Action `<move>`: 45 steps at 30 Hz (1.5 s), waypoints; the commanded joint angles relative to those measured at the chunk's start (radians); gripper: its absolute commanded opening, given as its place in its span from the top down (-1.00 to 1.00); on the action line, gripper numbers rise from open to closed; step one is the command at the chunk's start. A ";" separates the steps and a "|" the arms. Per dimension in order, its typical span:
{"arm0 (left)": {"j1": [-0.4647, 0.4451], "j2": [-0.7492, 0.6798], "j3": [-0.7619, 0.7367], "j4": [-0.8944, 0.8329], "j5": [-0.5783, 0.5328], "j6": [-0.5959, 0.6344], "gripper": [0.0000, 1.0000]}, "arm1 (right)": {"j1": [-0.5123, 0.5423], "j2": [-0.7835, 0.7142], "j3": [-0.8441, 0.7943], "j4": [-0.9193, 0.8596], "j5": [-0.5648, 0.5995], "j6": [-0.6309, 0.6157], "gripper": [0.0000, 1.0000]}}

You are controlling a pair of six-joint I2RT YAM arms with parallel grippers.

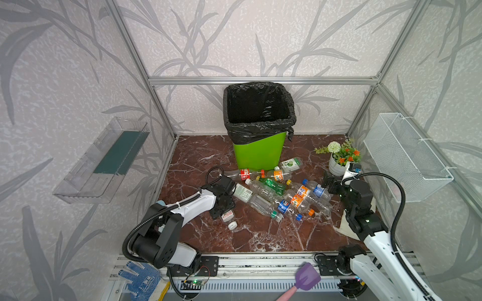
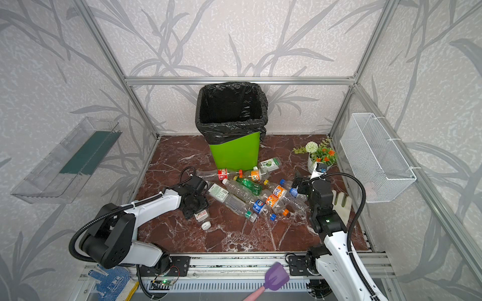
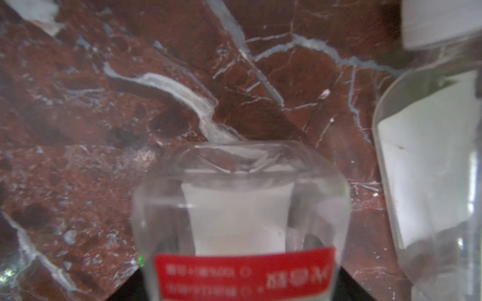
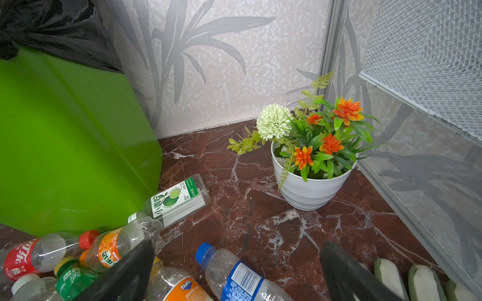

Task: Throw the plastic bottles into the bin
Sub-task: 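Lift the guava-label bottle over the bin and open the left gripper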

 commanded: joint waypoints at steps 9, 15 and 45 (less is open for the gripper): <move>0.023 -0.038 -0.019 -0.003 -0.006 0.050 -0.18 | -0.004 -0.009 0.001 -0.008 0.003 0.033 -1.00; 0.059 -0.171 0.058 -0.068 -0.058 0.087 0.08 | -0.006 -0.008 0.006 -0.005 0.016 0.014 -1.00; 0.022 0.306 1.554 0.257 -0.038 0.655 -0.99 | -0.101 0.012 0.123 -0.071 -0.200 -0.009 -0.98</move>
